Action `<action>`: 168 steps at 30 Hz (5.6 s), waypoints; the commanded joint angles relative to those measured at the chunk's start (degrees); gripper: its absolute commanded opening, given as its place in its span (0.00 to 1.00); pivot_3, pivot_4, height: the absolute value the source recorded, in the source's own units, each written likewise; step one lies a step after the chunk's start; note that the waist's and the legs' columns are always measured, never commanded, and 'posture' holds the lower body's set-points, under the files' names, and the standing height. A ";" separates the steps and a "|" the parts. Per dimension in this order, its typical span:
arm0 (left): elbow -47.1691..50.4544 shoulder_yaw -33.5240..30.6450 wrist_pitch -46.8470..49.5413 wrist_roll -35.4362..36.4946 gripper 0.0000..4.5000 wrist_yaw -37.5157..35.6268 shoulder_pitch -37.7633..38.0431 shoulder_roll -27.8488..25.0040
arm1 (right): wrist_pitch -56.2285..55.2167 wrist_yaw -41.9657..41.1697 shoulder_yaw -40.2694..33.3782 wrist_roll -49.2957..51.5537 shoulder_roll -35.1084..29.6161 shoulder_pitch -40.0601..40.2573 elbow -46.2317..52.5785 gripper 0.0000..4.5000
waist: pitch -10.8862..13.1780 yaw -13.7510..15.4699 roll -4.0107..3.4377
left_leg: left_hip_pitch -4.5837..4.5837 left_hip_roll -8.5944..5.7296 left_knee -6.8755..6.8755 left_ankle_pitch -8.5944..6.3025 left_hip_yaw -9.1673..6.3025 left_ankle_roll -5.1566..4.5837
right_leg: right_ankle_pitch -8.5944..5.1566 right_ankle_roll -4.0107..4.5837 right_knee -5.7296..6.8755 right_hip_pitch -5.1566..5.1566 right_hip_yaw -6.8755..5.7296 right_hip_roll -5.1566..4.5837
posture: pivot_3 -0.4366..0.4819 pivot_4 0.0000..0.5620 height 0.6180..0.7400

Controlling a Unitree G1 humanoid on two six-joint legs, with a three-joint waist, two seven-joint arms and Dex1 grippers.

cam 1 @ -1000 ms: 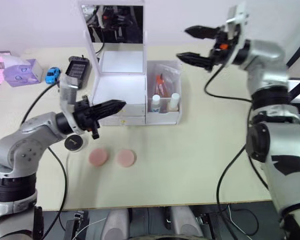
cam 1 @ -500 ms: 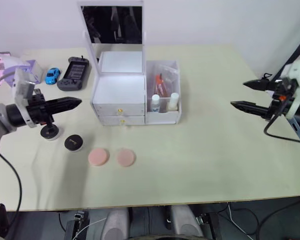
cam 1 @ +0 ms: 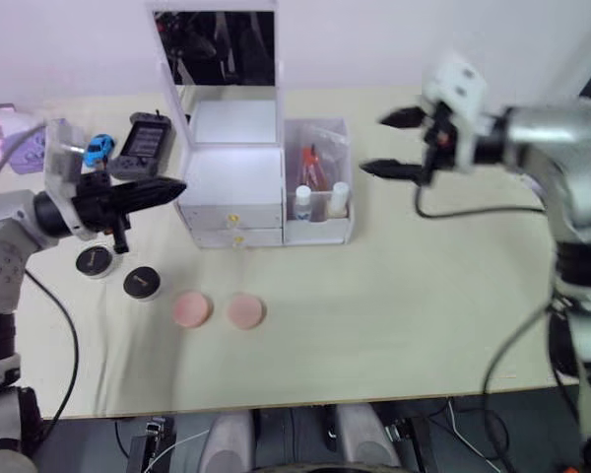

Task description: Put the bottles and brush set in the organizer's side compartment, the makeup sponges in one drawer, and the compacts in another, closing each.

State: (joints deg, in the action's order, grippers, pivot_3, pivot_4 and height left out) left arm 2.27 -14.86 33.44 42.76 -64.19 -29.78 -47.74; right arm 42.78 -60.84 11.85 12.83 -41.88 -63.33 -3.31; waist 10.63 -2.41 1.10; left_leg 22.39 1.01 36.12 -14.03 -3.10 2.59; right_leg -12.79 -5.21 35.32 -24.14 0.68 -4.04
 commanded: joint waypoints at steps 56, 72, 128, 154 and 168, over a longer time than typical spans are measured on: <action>-40.20 -13.84 -27.26 -11.16 0.99 -2.78 8.34 -5.52 | -23.72 5.21 -43.94 5.41 -4.13 49.30 0.37 0.99 | -0.07 -0.04 0.14 | -0.19 0.08 0.07 0.22 -0.03 0.37 | -0.03 0.08 0.13 0.16 0.49 0.40 | 0.48 0.27 1.00; -0.52 -20.64 -15.64 -0.76 0.99 7.86 27.18 4.51 | -0.93 0.07 -24.05 23.70 -9.27 28.45 18.33 0.99 | -0.02 0.14 0.10 | -0.82 0.52 -0.32 0.18 0.13 0.33 | 0.08 0.31 -0.10 0.56 0.57 0.68 | 0.48 0.27 1.00; 20.83 18.67 -19.66 -34.38 0.48 58.20 25.71 45.50 | 5.84 4.36 -6.75 19.66 -4.00 9.58 24.78 1.00 | -0.03 1.79 0.40 | -0.02 0.42 0.07 0.17 -0.01 0.30 | 0.14 0.40 -0.23 0.11 0.58 0.83 | 0.48 0.27 1.00; 37.93 17.07 -12.54 -29.58 0.07 52.51 41.53 37.82 | -1.09 2.90 -4.82 16.12 -1.31 12.31 23.50 1.00 | -0.04 1.46 0.39 | -0.03 0.46 0.00 0.15 -0.01 0.28 | 0.13 0.41 -0.22 0.05 0.59 0.85 | 0.48 0.27 1.00; 47.96 15.26 -9.65 -26.36 0.07 52.14 55.83 34.63 | -5.48 1.15 -3.08 15.15 2.39 12.21 19.53 1.00 | -0.04 1.32 0.38 | -0.01 0.51 0.01 0.15 0.10 0.29 | 0.01 0.24 -0.25 -0.10 0.60 0.81 | 0.48 0.27 1.00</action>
State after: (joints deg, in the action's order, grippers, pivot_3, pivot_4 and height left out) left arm 49.69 0.39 23.25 15.79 -12.46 25.54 -13.29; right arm 38.57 -59.26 9.60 28.26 -39.73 -49.97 15.62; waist 10.59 -1.09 1.48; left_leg 22.38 1.51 36.13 -13.88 -3.01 2.88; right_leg -12.78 -4.97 35.07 -24.24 1.27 -3.23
